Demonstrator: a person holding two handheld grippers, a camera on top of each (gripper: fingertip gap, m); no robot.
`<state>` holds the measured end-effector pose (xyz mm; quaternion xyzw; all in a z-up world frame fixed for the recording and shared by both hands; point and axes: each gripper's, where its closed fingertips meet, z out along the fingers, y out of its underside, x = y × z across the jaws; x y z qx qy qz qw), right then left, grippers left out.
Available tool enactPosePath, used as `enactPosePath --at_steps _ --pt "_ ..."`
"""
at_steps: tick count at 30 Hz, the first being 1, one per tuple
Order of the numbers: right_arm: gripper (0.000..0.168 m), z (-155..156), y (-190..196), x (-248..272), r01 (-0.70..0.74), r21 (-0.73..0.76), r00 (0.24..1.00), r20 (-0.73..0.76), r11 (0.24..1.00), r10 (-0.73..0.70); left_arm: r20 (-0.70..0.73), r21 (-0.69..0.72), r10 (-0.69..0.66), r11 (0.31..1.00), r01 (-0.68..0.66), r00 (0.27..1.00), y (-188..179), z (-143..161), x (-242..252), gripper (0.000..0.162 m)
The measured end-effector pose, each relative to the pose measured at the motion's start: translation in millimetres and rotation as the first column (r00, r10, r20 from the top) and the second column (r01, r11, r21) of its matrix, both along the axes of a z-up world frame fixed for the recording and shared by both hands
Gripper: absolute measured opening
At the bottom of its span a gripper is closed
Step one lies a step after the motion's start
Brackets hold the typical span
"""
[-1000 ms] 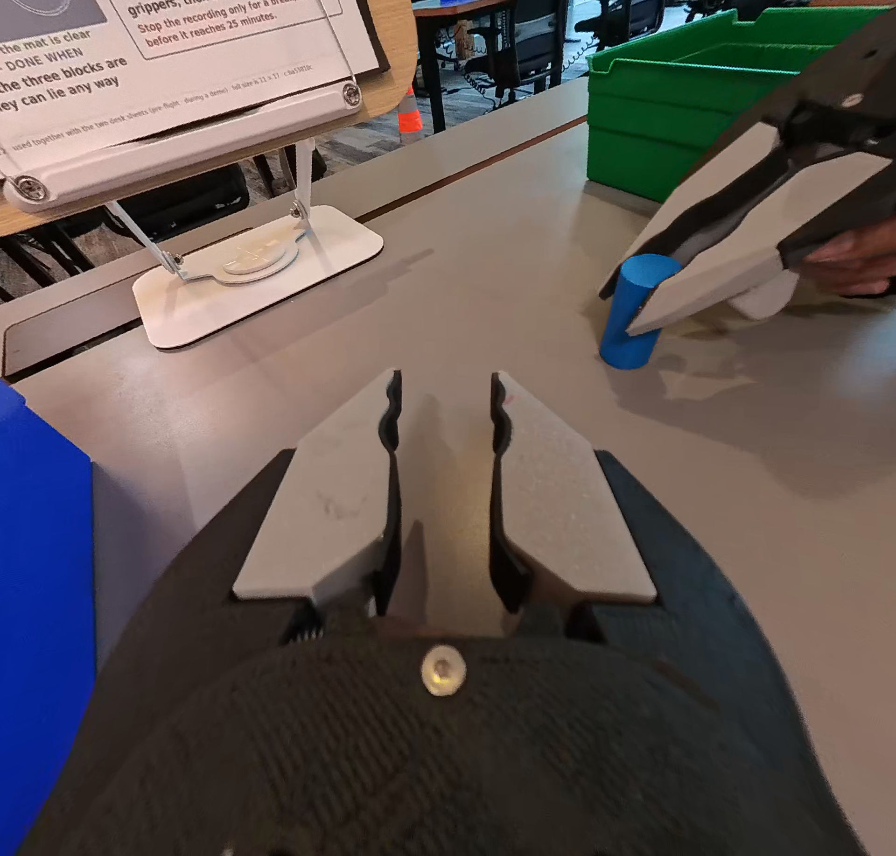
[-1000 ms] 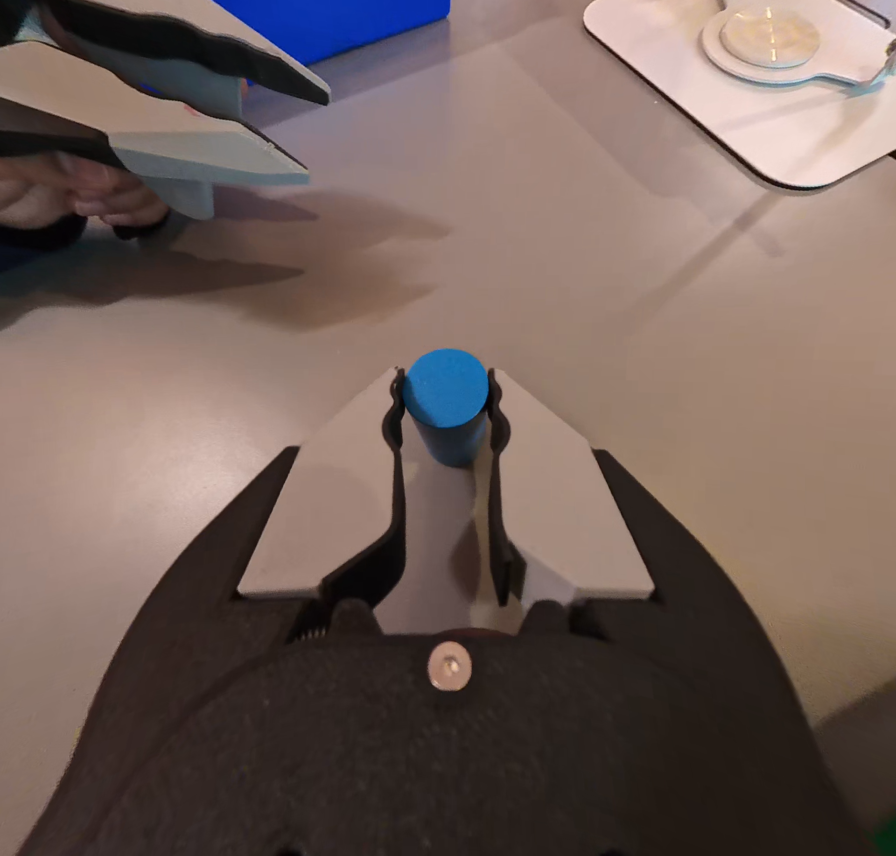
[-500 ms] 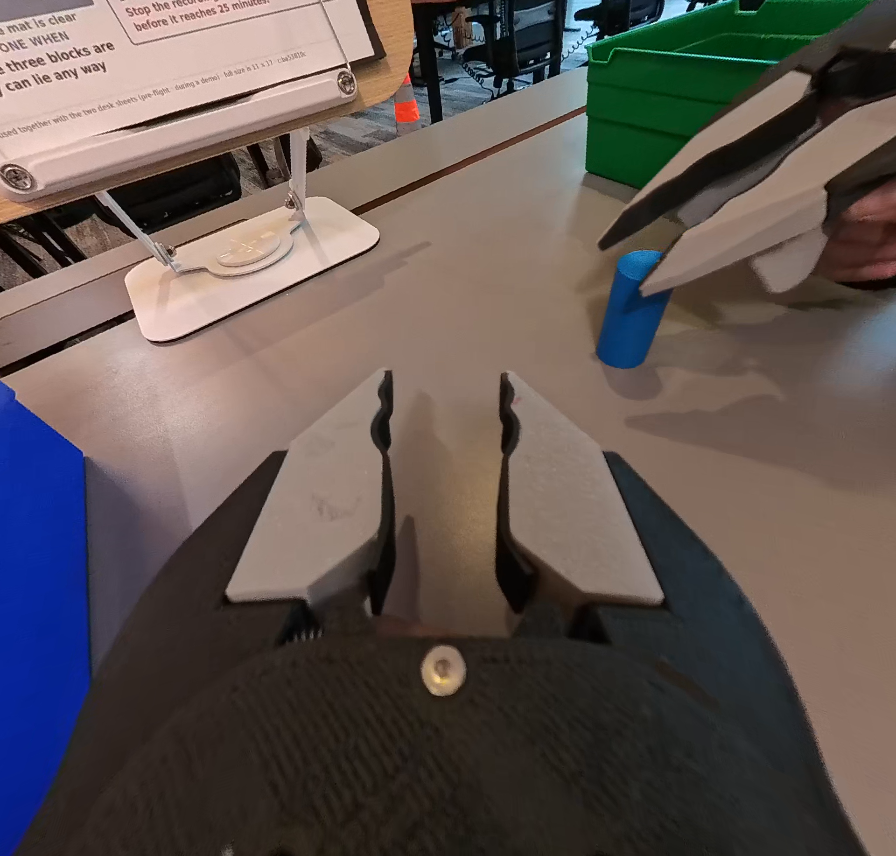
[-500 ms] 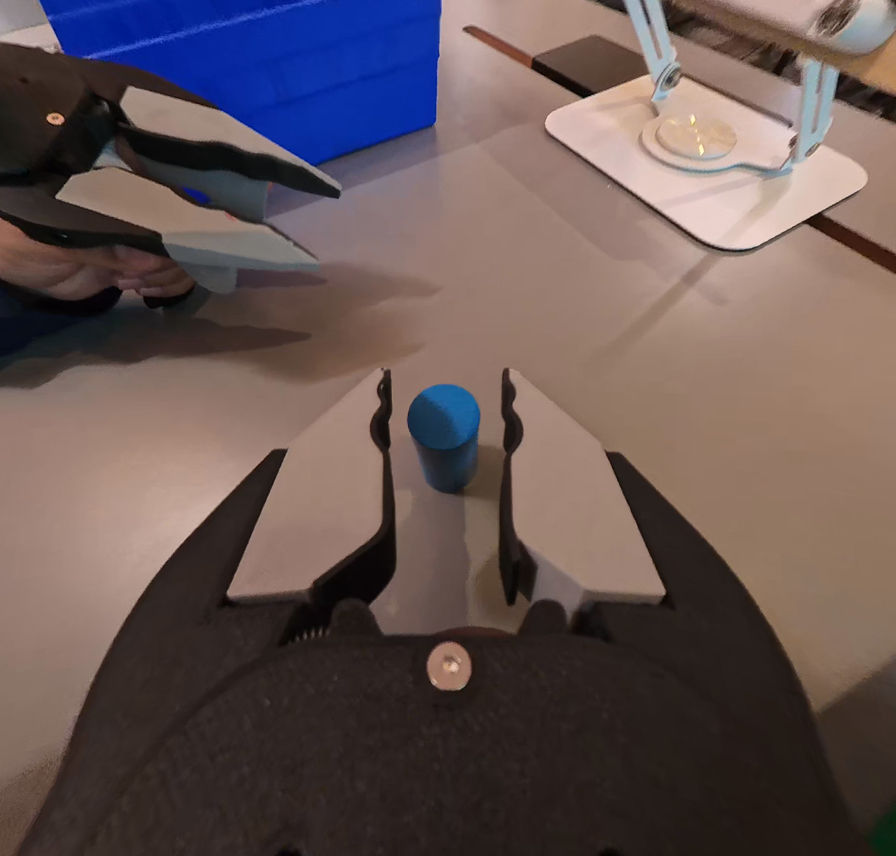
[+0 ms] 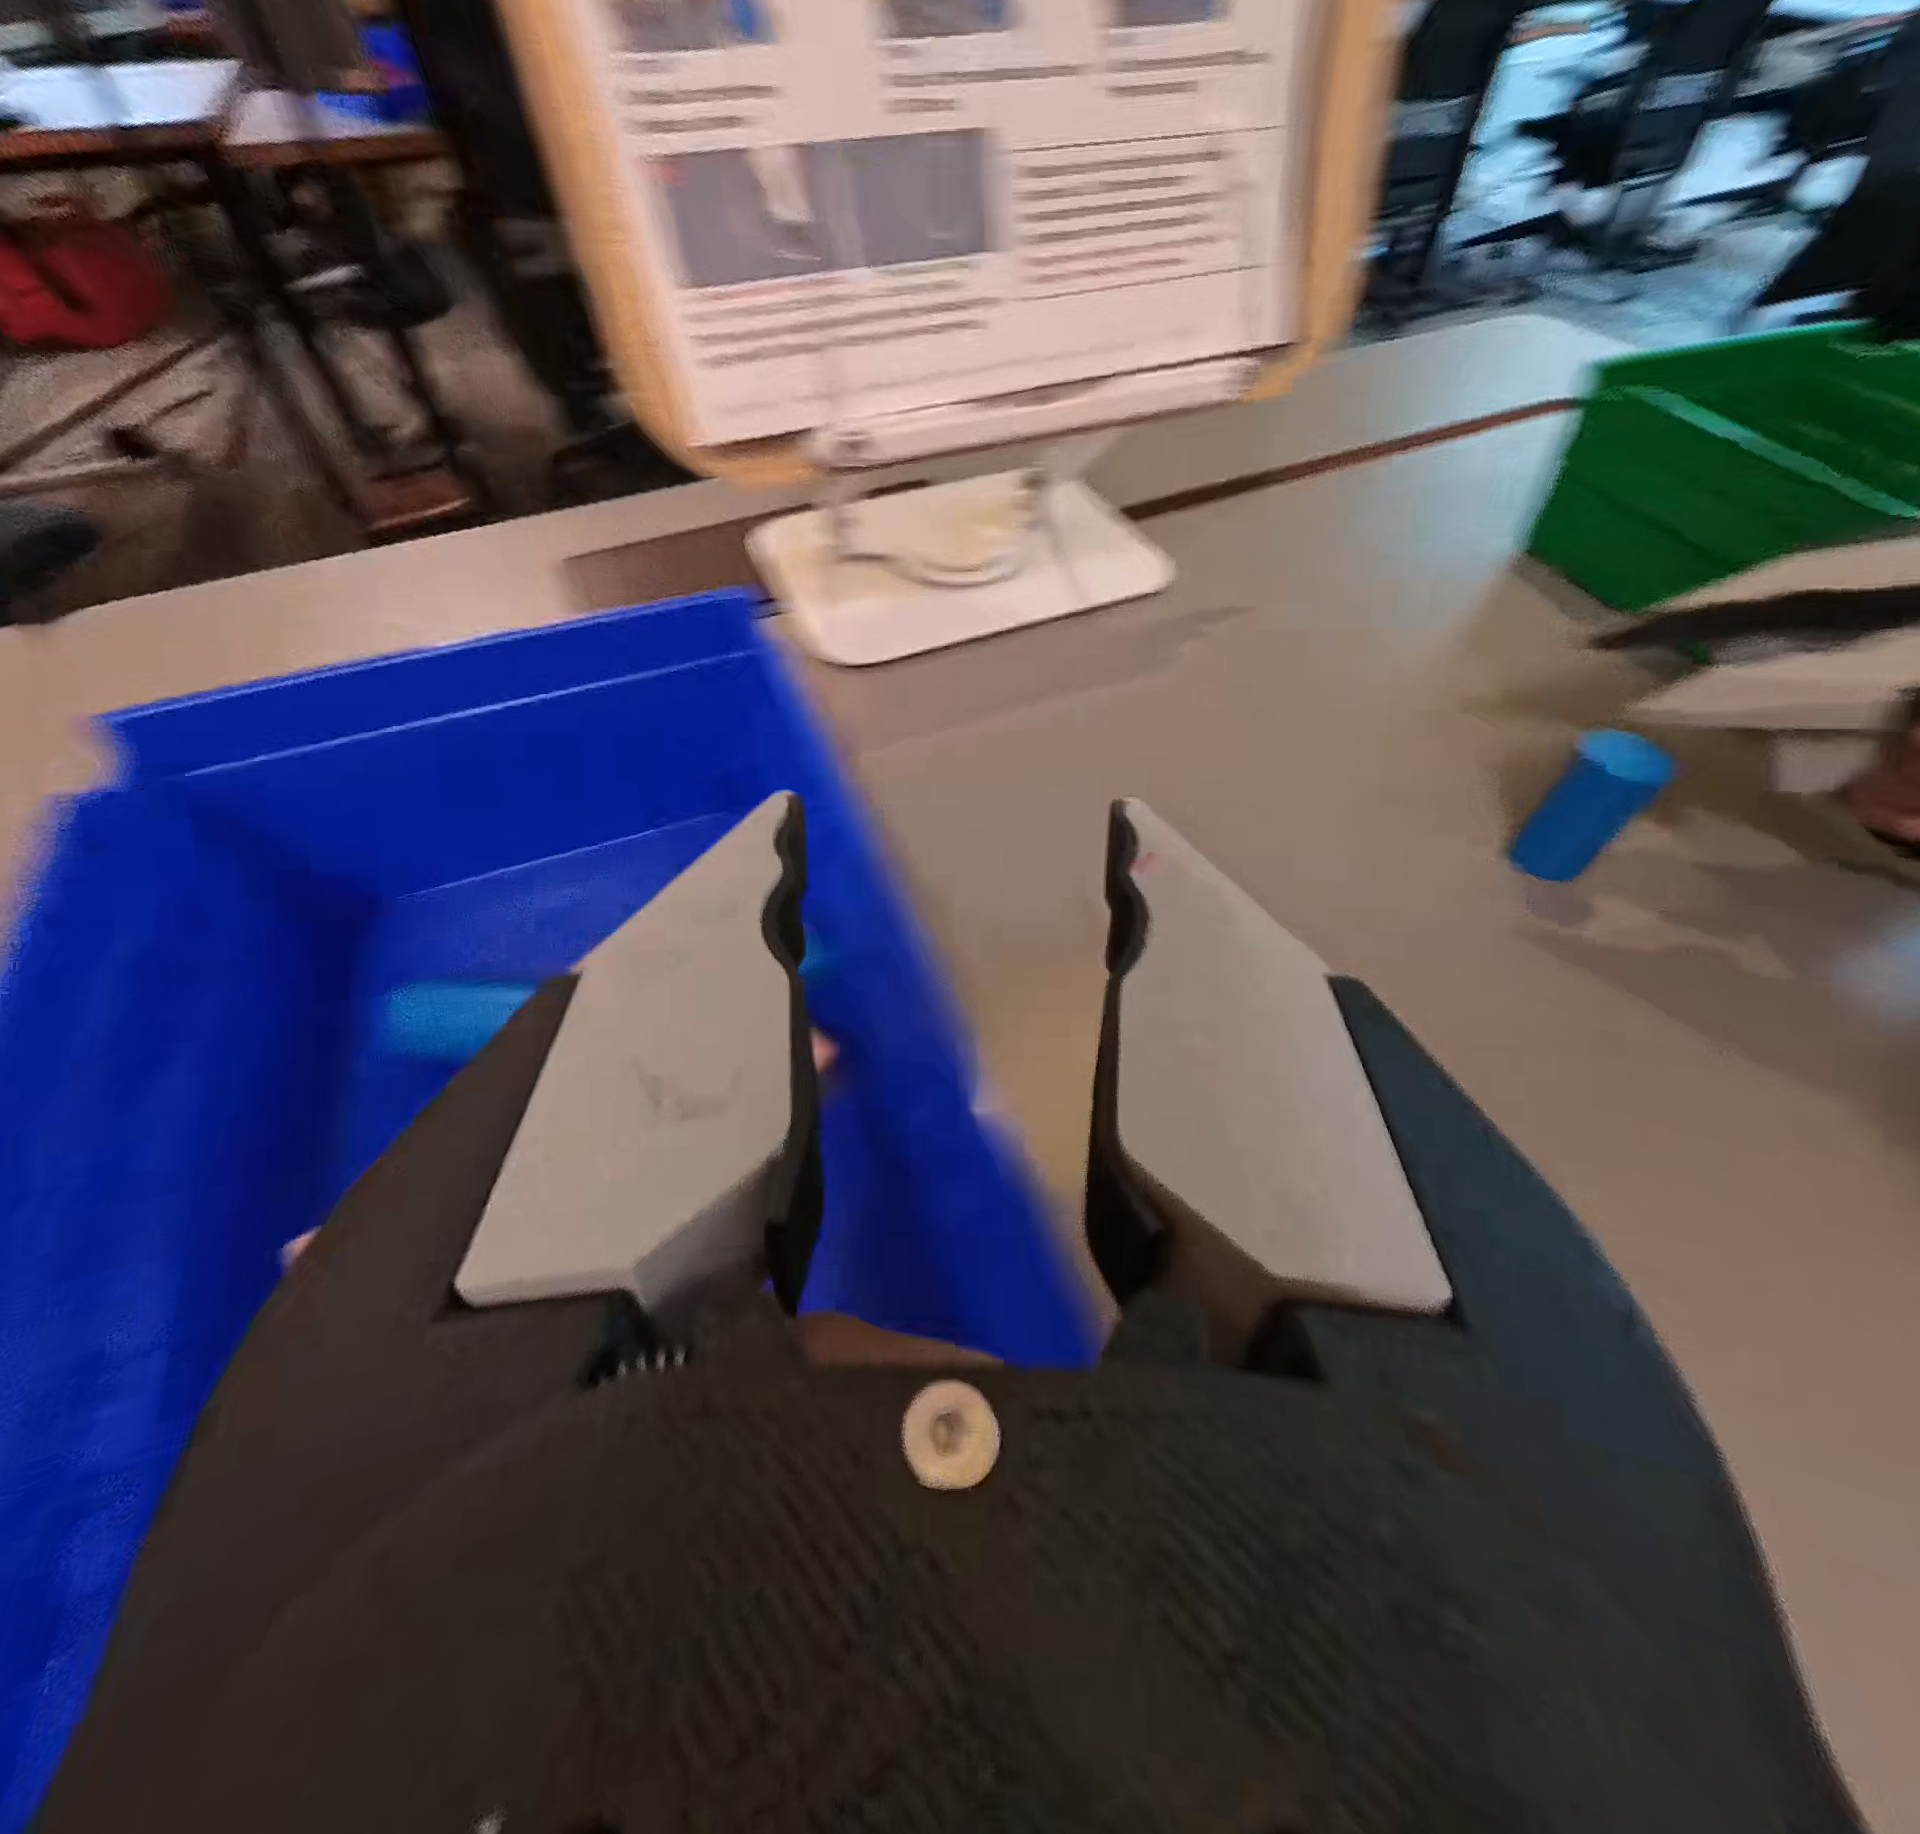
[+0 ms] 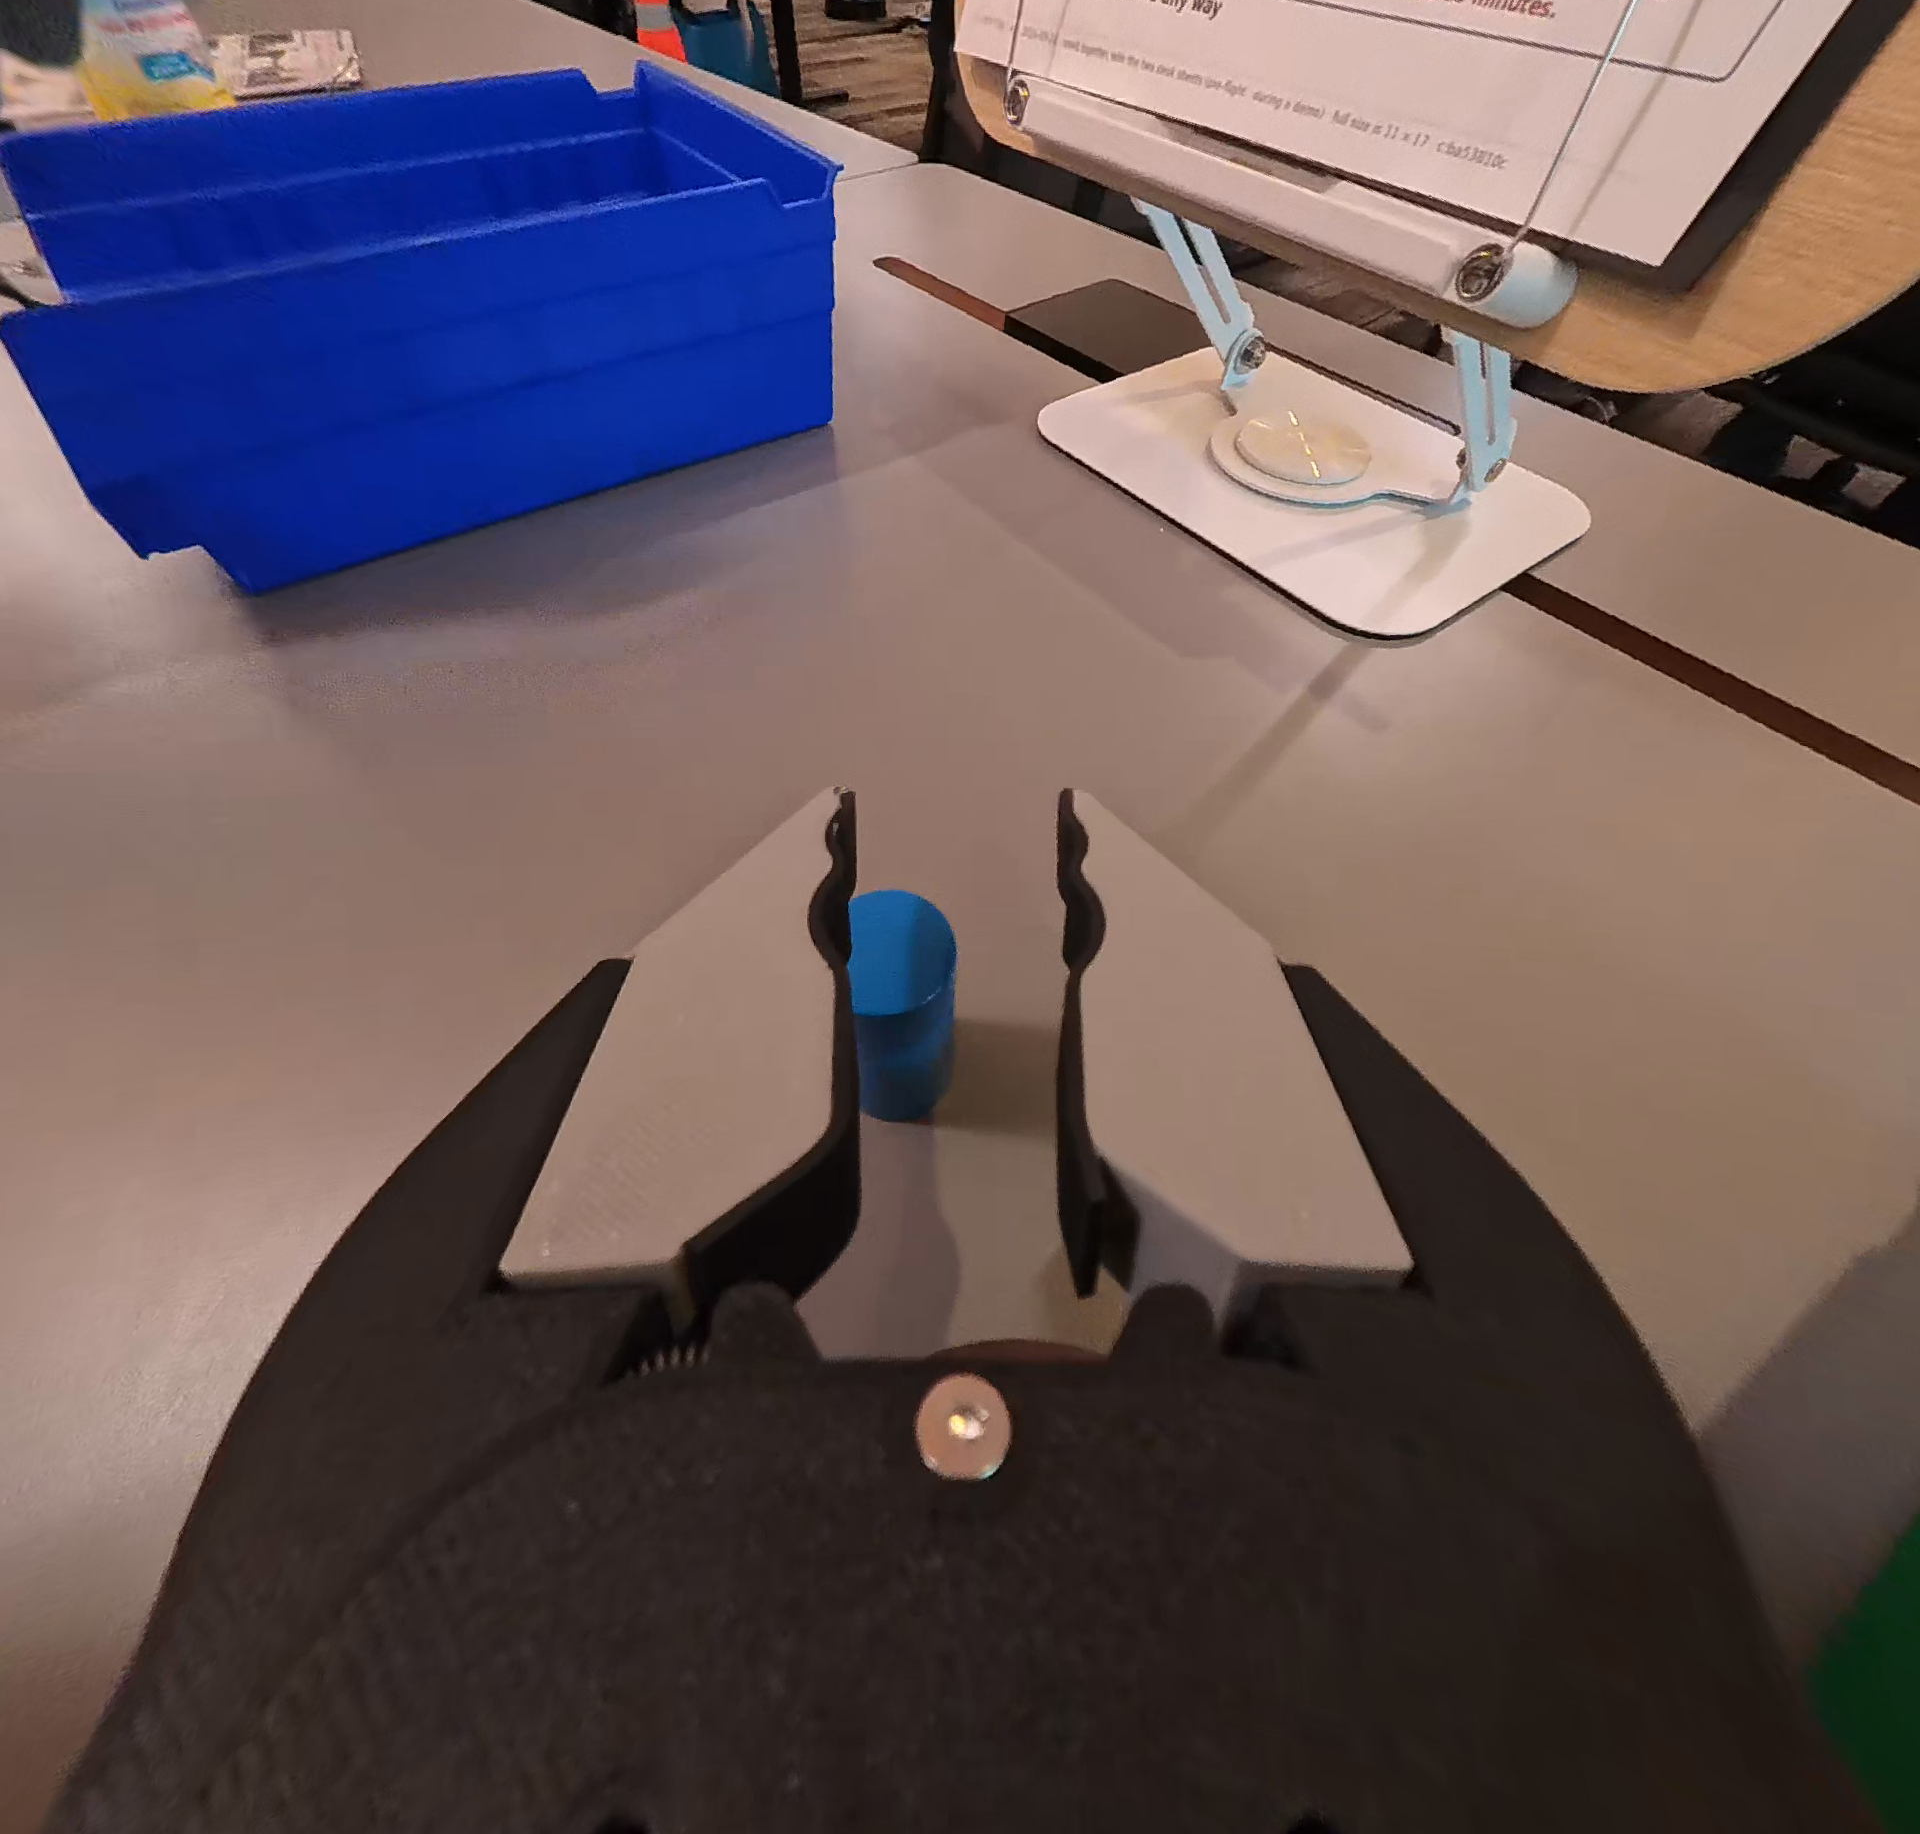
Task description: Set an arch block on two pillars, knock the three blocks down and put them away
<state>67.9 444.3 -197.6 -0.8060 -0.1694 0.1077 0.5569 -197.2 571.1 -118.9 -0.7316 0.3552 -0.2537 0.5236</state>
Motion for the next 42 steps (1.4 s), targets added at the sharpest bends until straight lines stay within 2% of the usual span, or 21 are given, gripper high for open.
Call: enactPosePath --at_steps 2,6,8,12,16,19,23,27,34,37,40,41,42 --pt "0.036 1.4 0.0 -0.5 0.005 0.006 1.000 0.006 1.000 -0.005 -0.061 -0.045 0.089 0.995 -0.092 0.994 45.3 -5.8 -34.8 0.057" --pt "0.035 2.6 -1.1 -5.7 -0.009 0.014 1.000 0.019 1.000 0.009 -0.225 -0.261 0.083 0.955 -0.142 0.971 100.9 -56.3 -62.0 0.075" --pt "0.035 1.9 -1.4 -7.7 -0.014 0.014 1.000 0.024 1.000 0.014 -0.288 -0.320 0.036 0.938 -0.131 0.957 113.0 -77.4 -60.7 0.077" --pt "0.035 0.6 -2.0 -14.0 -0.036 0.008 0.999 0.025 0.999 0.036 -0.422 -0.324 -0.013 0.936 -0.138 0.906 131.7 -103.5 -57.0 0.078" --pt "0.035 1.8 -2.9 -17.0 -0.044 0.017 0.998 0.049 0.999 0.043 -0.541 -0.332 -0.068 0.933 -0.139 0.838 139.2 -123.3 -54.9 0.078" --pt "0.035 4.0 -3.8 -18.5 -0.051 0.020 0.998 0.037 0.998 0.050 -0.611 -0.306 -0.046 0.935 -0.182 0.790 146.5 -129.7 -60.2 0.075" --pt "0.034 6.2 -4.3 -18.8 -0.053 0.026 0.998 0.030 0.998 0.052 -0.569 -0.425 0.021 0.849 -0.315 0.822 145.3 -134.2 -67.1 0.070" --pt "0.034 7.7 -5.2 -21.8 -0.059 0.030 0.998 0.037 0.998 0.058 -0.566 -0.424 0.127 0.802 -0.420 0.814 149.5 -135.0 -79.6 0.066" --pt "0.032 11.1 -6.7 -25.5 -0.062 0.044 0.997 0.049 0.997 0.060 -0.476 -0.555 0.162 0.707 -0.438 0.864 134.7 -132.8 -75.1 0.063" --pt "0.032 11.5 -7.1 -27.5 -0.065 0.046 0.996 0.055 0.997 0.063 -0.401 -0.644 0.203 0.631 -0.433 0.893 133.6 -137.6 -62.5 0.057" --pt "0.031 11.2 -7.3 -26.9 -0.059 0.051 0.996 0.074 0.997 0.055 -0.440 -0.655 0.264 0.559 -0.508 0.858 141.5 -153.0 -65.6 0.058" --pt "0.031 11.3 -7.2 -26.6 -0.058 0.052 0.996 0.075 0.997 0.054 -0.446 -0.644 0.286 0.555 -0.527 0.848 145.7 -155.2 -66.1 0.059" --pt "0.031 11.7 -7.2 -26.4 -0.057 0.051 0.996 0.072 0.997 0.054 -0.450 -0.629 0.311 0.555 -0.544 0.837 150.8 -155.3 -66.3 0.051"
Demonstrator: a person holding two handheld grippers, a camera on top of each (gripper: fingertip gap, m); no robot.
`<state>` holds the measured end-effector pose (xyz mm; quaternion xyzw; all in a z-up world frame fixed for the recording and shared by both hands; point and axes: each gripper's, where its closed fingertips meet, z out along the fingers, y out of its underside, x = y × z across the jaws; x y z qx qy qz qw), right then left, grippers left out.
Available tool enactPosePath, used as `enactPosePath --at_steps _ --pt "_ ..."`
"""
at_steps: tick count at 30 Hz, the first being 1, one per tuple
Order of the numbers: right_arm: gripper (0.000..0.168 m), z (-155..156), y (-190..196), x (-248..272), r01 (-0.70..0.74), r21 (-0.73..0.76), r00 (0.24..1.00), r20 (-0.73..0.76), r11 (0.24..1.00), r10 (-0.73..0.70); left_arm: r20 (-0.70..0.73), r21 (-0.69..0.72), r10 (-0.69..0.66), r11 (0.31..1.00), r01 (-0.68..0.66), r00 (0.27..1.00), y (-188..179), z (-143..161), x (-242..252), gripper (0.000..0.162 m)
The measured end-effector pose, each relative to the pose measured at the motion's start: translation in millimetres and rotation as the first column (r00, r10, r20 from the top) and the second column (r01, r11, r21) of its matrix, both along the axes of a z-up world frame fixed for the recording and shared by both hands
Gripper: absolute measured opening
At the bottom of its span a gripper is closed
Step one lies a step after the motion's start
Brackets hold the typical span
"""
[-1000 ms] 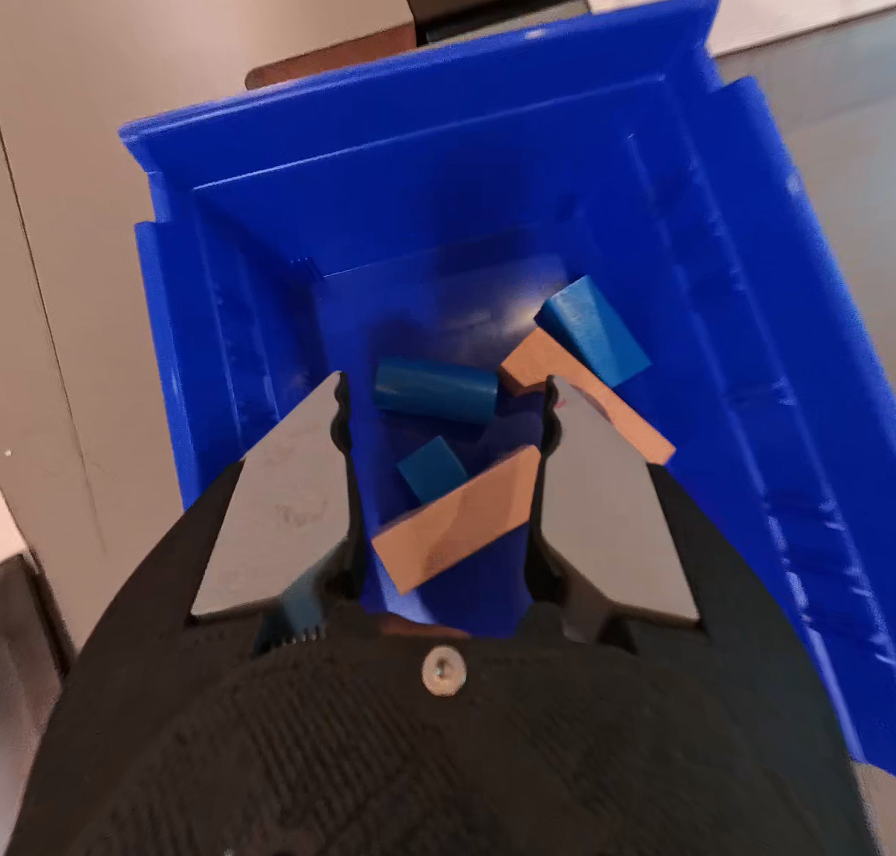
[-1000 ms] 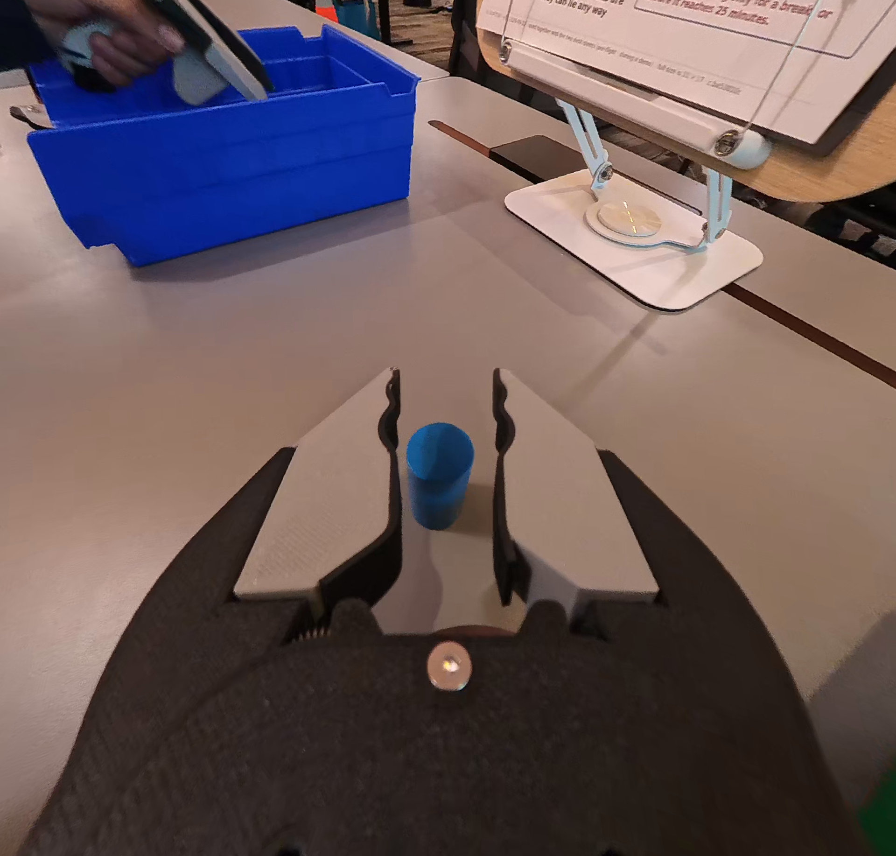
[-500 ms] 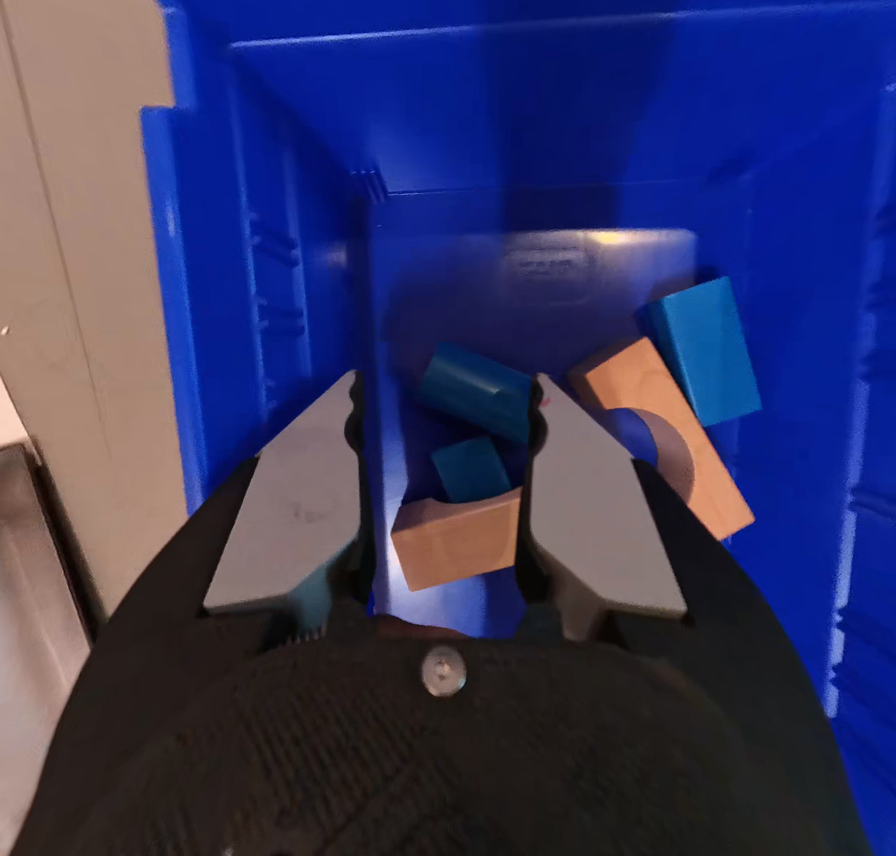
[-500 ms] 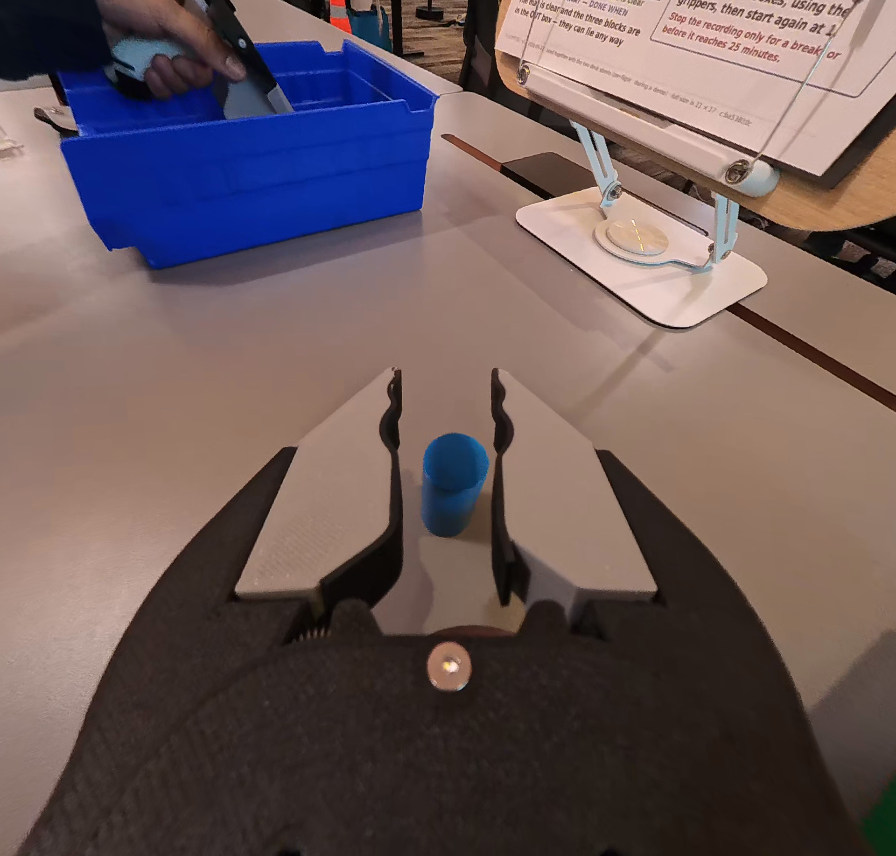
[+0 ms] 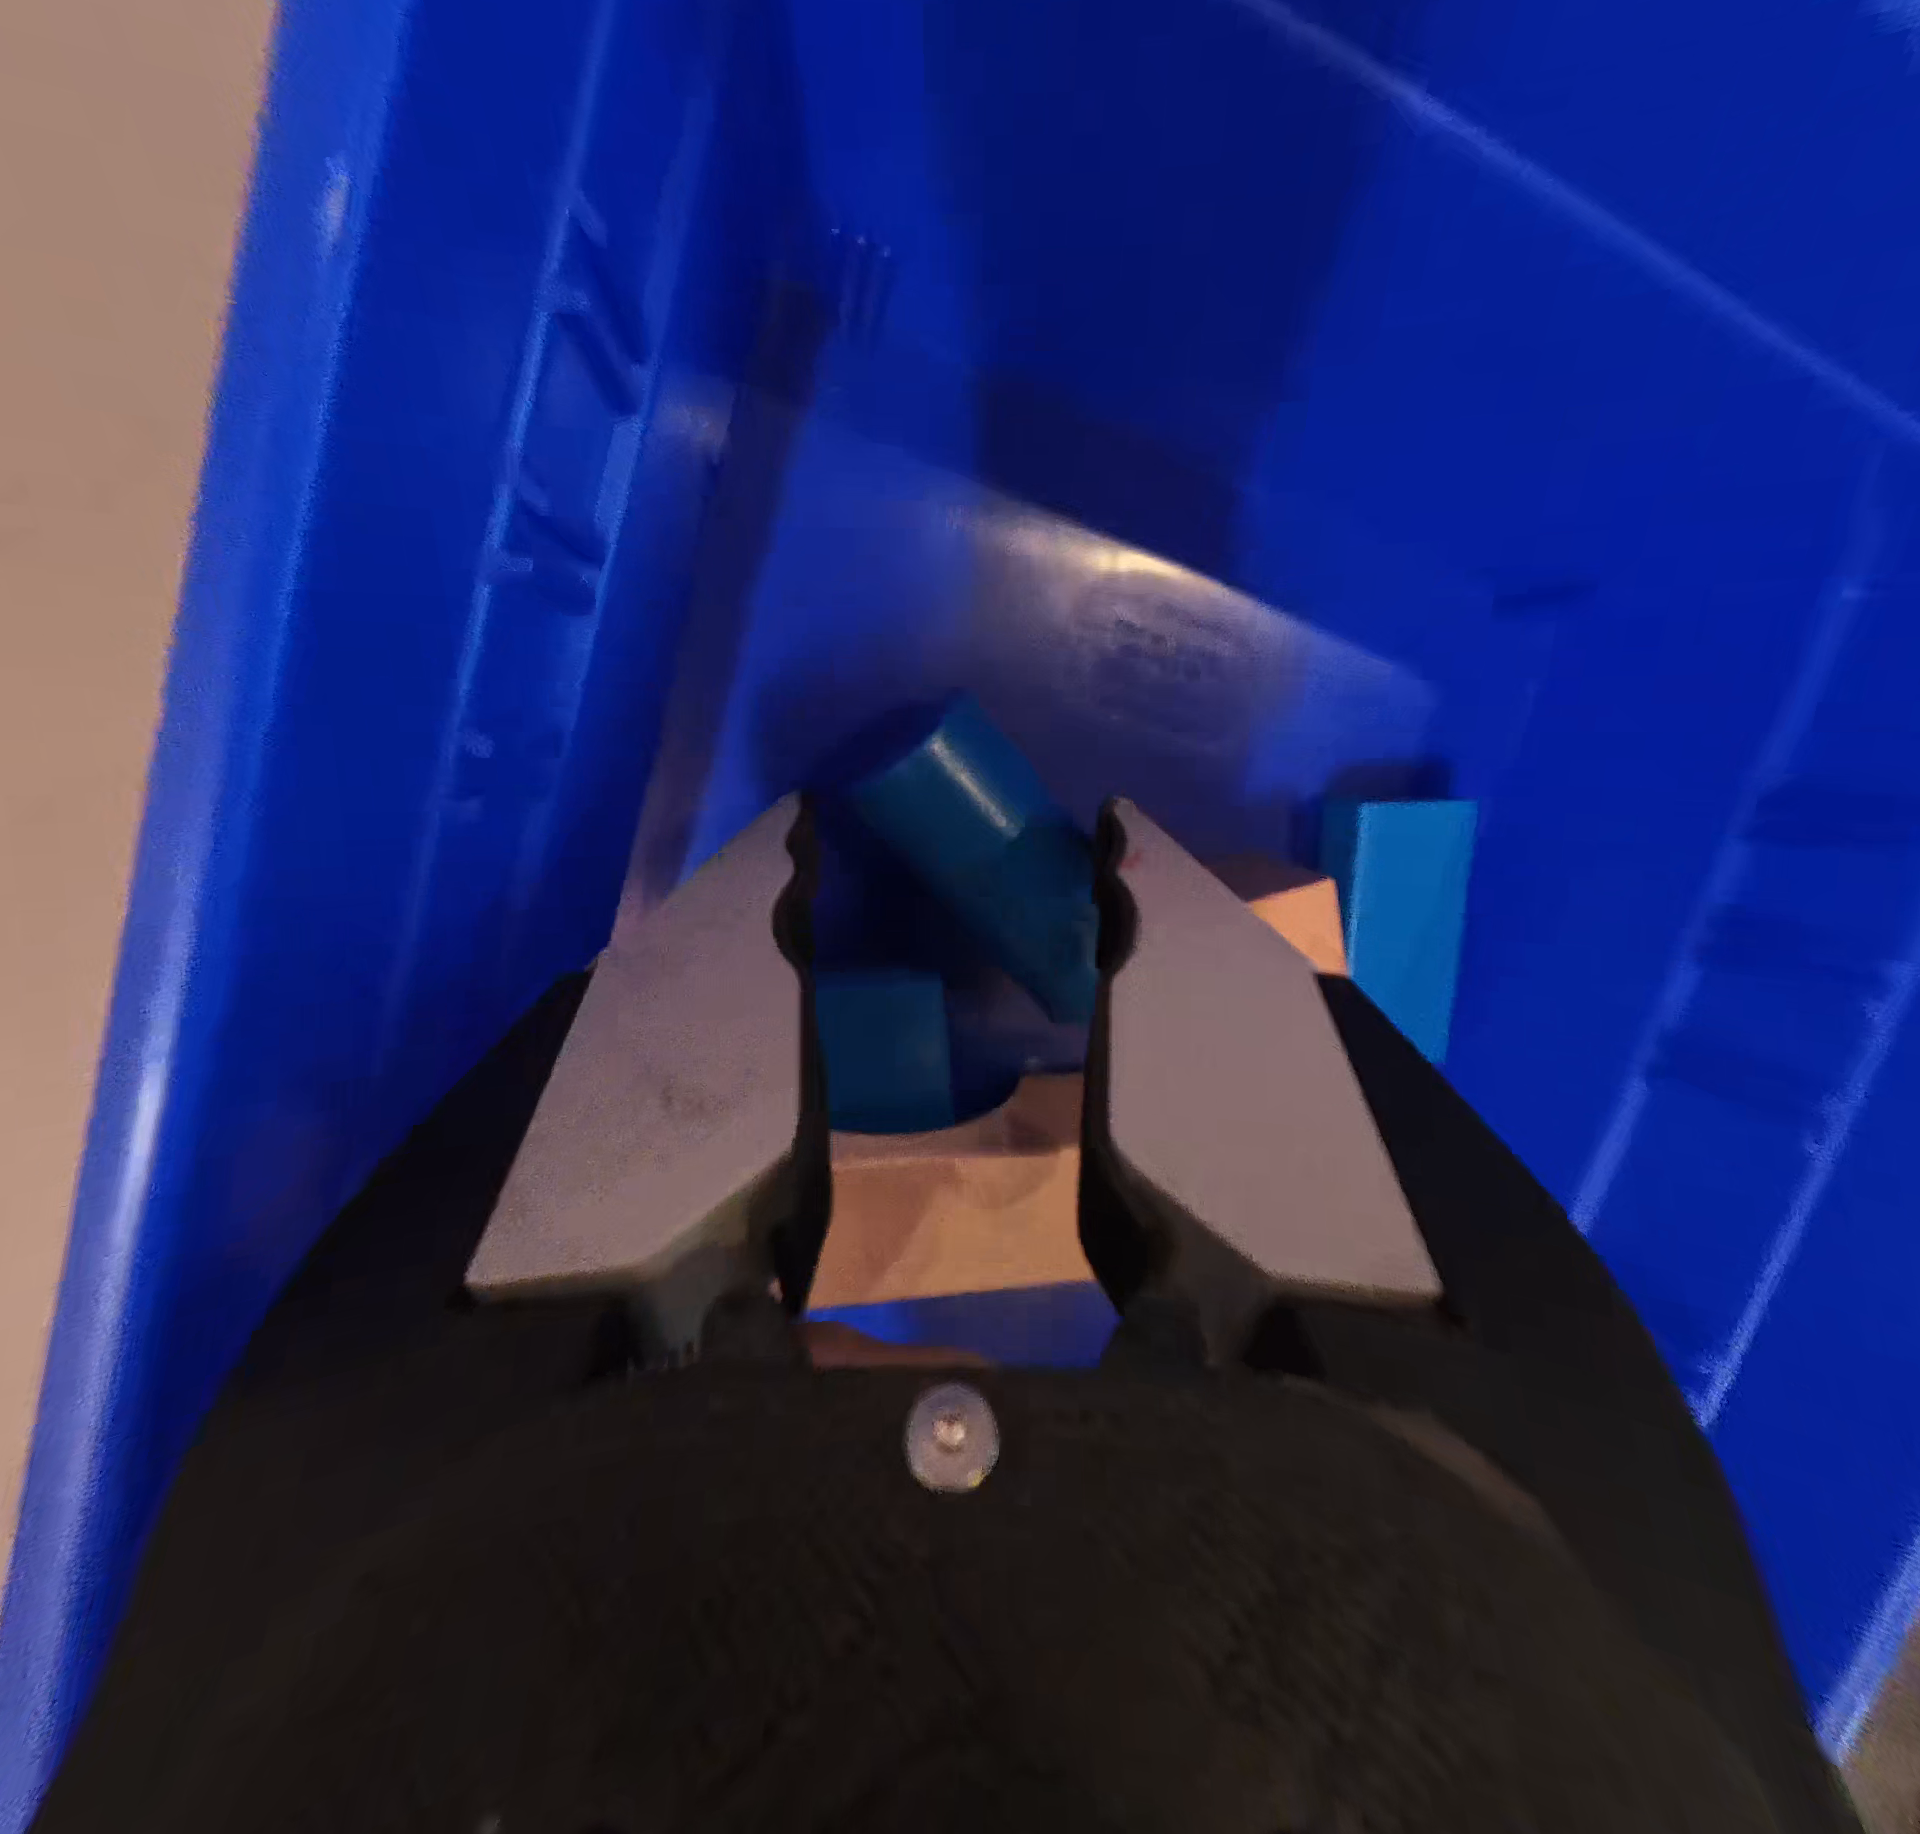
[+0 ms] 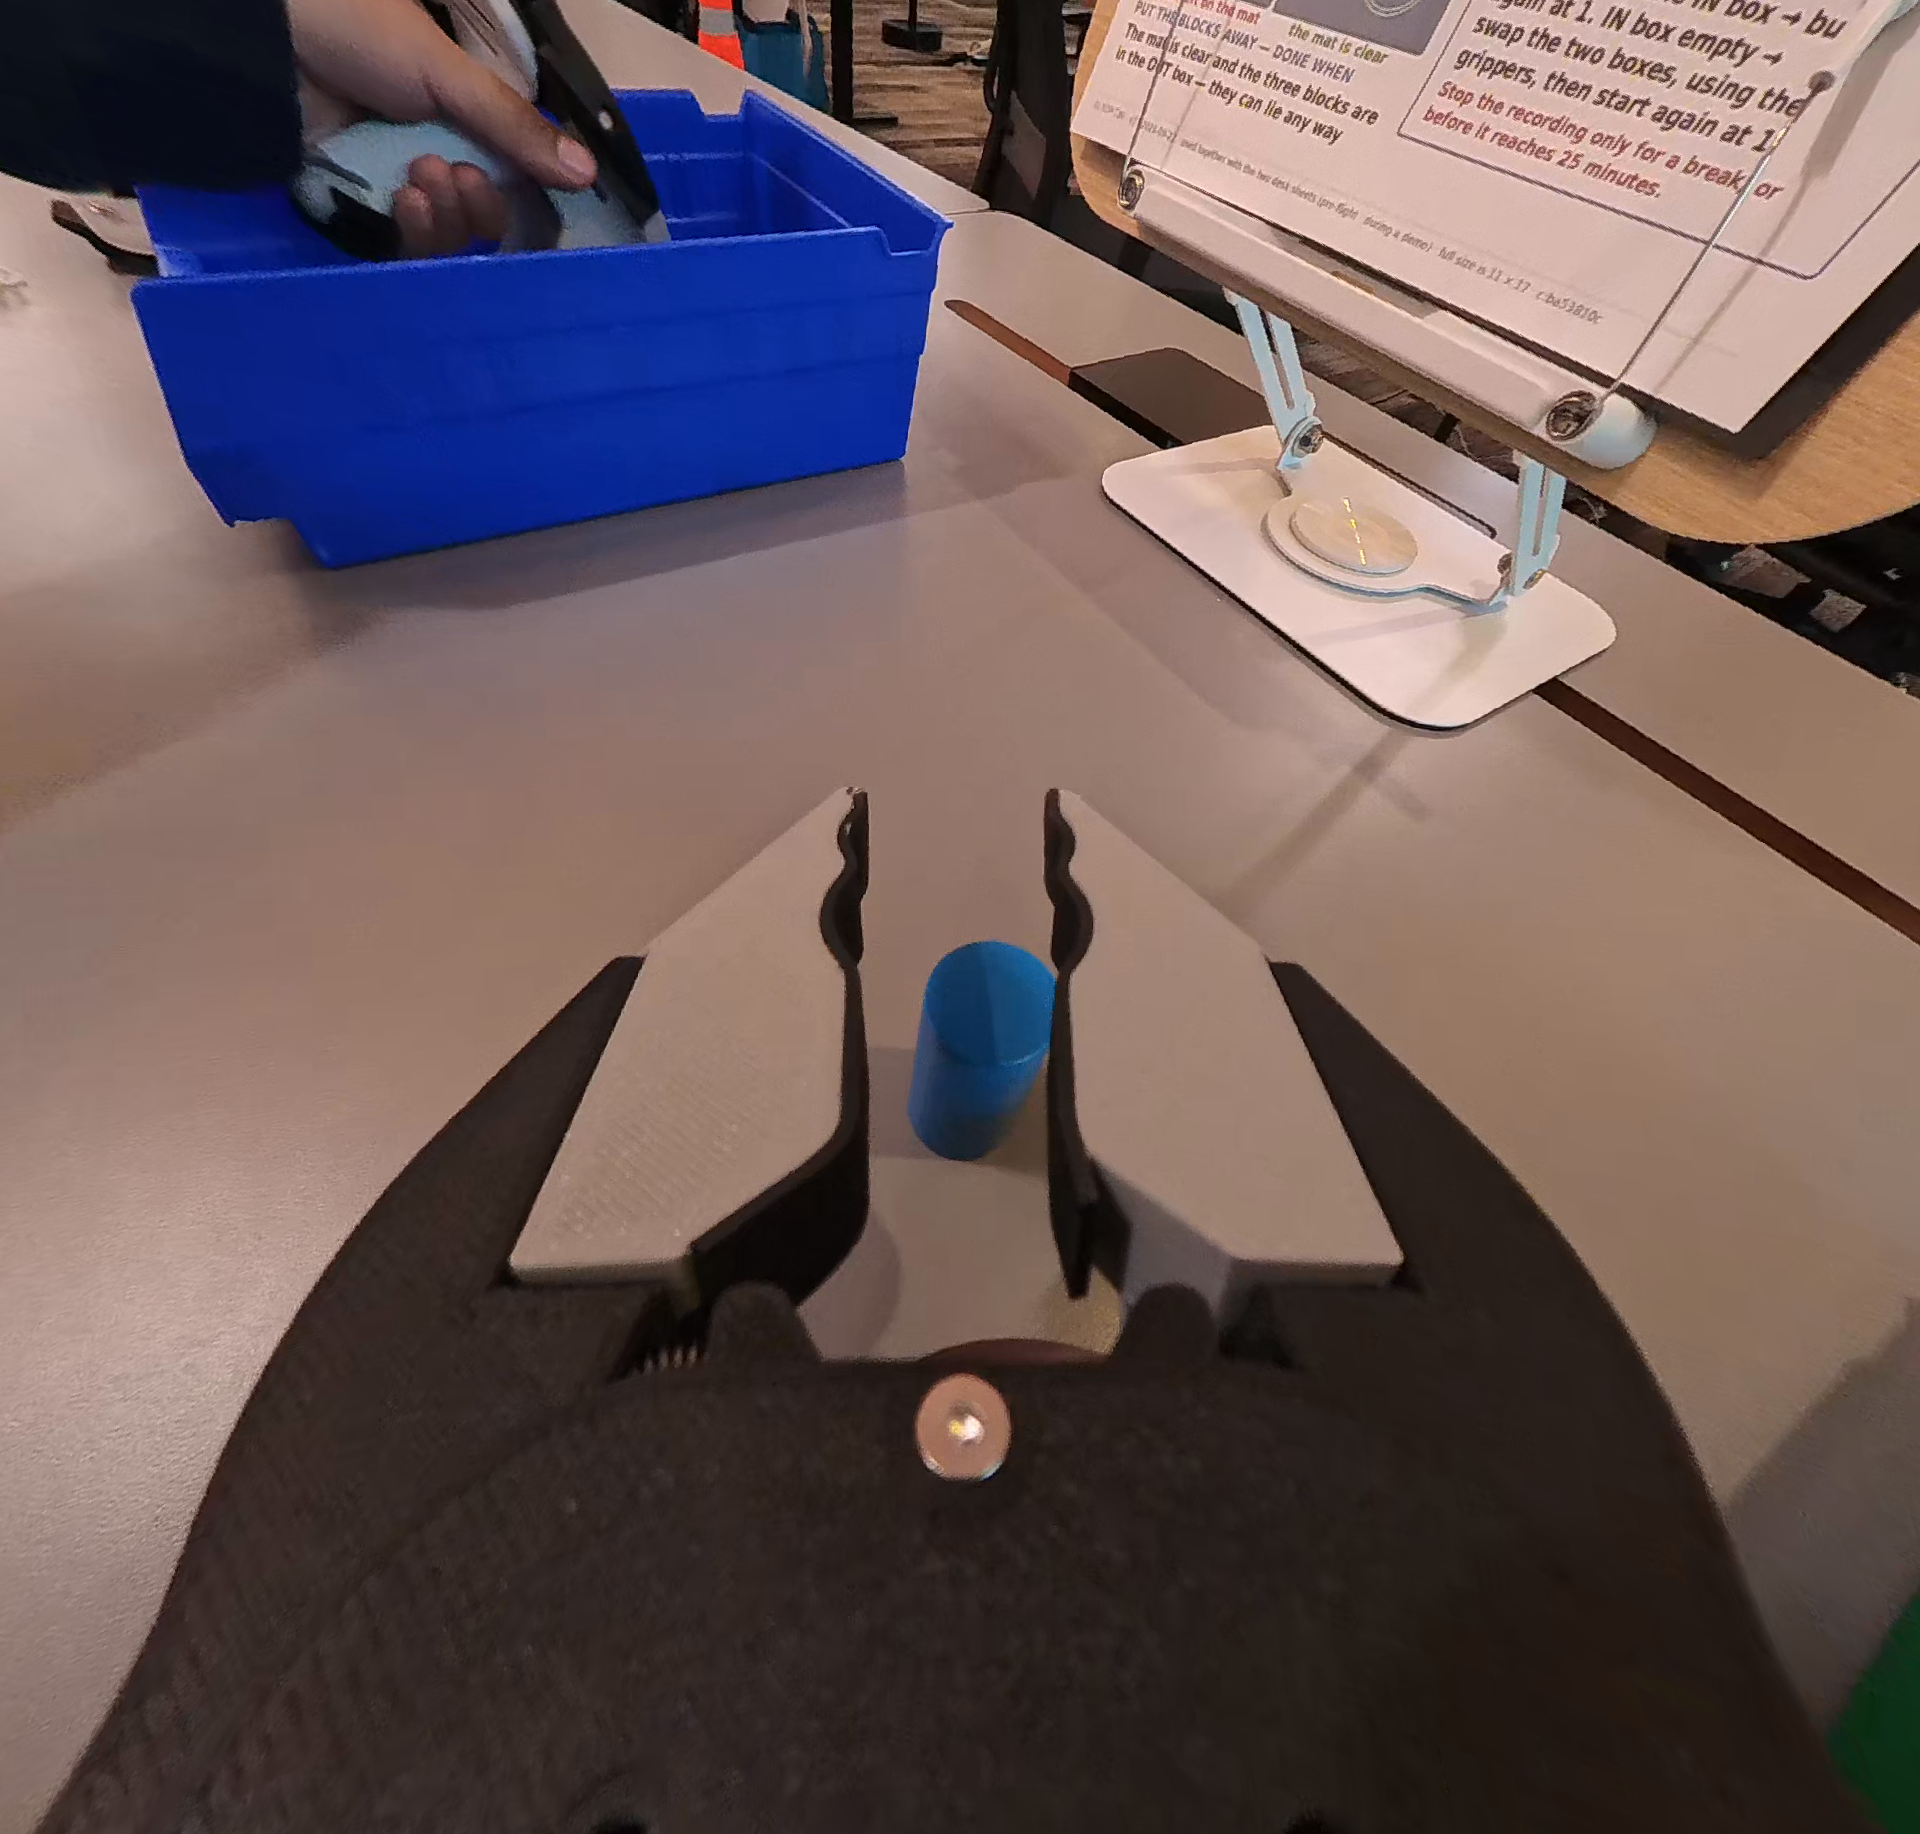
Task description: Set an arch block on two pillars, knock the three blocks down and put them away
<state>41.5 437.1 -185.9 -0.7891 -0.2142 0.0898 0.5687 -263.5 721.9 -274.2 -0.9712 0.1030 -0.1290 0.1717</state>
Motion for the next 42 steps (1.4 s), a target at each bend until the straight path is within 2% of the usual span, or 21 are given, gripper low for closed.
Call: enactPosePath --at_steps 5,8,9,13,16,18,20,21,23,25,27,30,33,36,37,42 --pt "0.030 1.0 -1.3 -5.3 -0.017 -0.001 1.000 -0.009 1.000 0.017 -0.075 0.047 -0.021 0.999 0.025 0.997 12.0 -3.5 9.0 0.047" --pt "0.030 -3.6 -0.9 -7.1 -0.018 -0.010 1.000 0.023 1.000 0.018 -0.148 0.100 -0.134 0.984 0.150 0.980 15.4 -4.2 20.1 0.018" --pt "0.030 -4.6 -0.7 -7.8 -0.019 -0.012 0.999 0.027 1.000 0.020 -0.148 0.137 -0.184 0.969 0.204 0.972 17.0 -0.8 27.8 0.000" --pt "0.030 -7.9 -0.7 -10.6 -0.027 -0.021 0.999 0.038 0.999 0.027 -0.174 0.283 -0.222 0.922 0.264 0.960 30.2 22.5 35.8 0.000" --pt "0.030 -9.6 -0.3 -10.9 -0.026 -0.024 0.999 0.047 0.999 0.027 -0.165 0.220 -0.211 0.944 0.245 0.963 23.1 25.1 29.3 0.000" --pt "0.030 -11.0 -0.2 -11.8 -0.029 -0.030 0.998 0.047 0.999 0.030 -0.136 0.093 -0.186 0.975 0.200 0.973 8.8 15.5 23.2 0.027" --pt "0.030 -11.8 -0.2 -12.8 -0.030 -0.030 0.998 0.054 0.999 0.031 -0.094 -0.004 -0.156 0.988 0.157 0.983 -4.4 7.1 20.5 0.044" --pt "0.030 -11.8 -0.3 -13.4 -0.030 -0.029 0.998 0.059 0.999 0.032 -0.092 -0.023 -0.127 0.992 0.126 0.988 -6.0 4.7 16.4 0.050" --pt "0.030 -11.7 -0.5 -13.7 -0.029 -0.025 0.997 0.068 0.999 0.030 -0.091 -0.035 -0.058 0.998 0.055 0.994 -5.4 3.3 8.2 0.053" --pt "0.030 -11.0 -0.7 -14.1 -0.029 -0.019 0.997 0.070 0.999 0.030 -0.036 -0.057 -0.024 0.998 0.022 0.999 -9.0 5.6 11.3 0.058" --pt "0.030 -10.8 -0.7 -14.2 -0.029 -0.018 0.997 0.068 0.999 0.031 -0.011 -0.074 -0.016 0.997 0.016 1.000 -15.0 7.1 16.1 0.059" --pt "0.030 -9.8 -1.1 -14.8 -0.030 -0.014 0.997 0.069 0.999 0.031 -0.014 -0.098 -0.012 0.995 0.011 1.000 -24.5 4.7 24.0 0.051" --pt "0.029 -7.3 -1.6 -14.1 -0.027 -0.002 0.997 0.074 1.000 0.027 -0.033 -0.111 0.001 0.994 -0.005 0.999 -28.5 -1.2 30.3 0.052" --pt "0.029 -4.9 -1.9 -12.6 -0.023 0.006 0.997 0.069 1.000 0.022 -0.078 -0.069 0.020 0.997 -0.026 0.997 -23.0 -3.8 28.6 0.037" --pt "0.029 -4.0 -2.0 -12.1 -0.022 0.008 0.998 0.066 1.000 0.022 -0.088 -0.059 0.006 0.998 -0.011 0.996 -22.3 -4.0 28.4 0.033" --pt "0.029 0.9 -3.6 -13.3 -0.029 0.022 0.998 0.053 0.999 0.028 -0.130 0.011 -0.135 0.991 0.137 0.982 -18.1 -4.1 29.4 0.032"
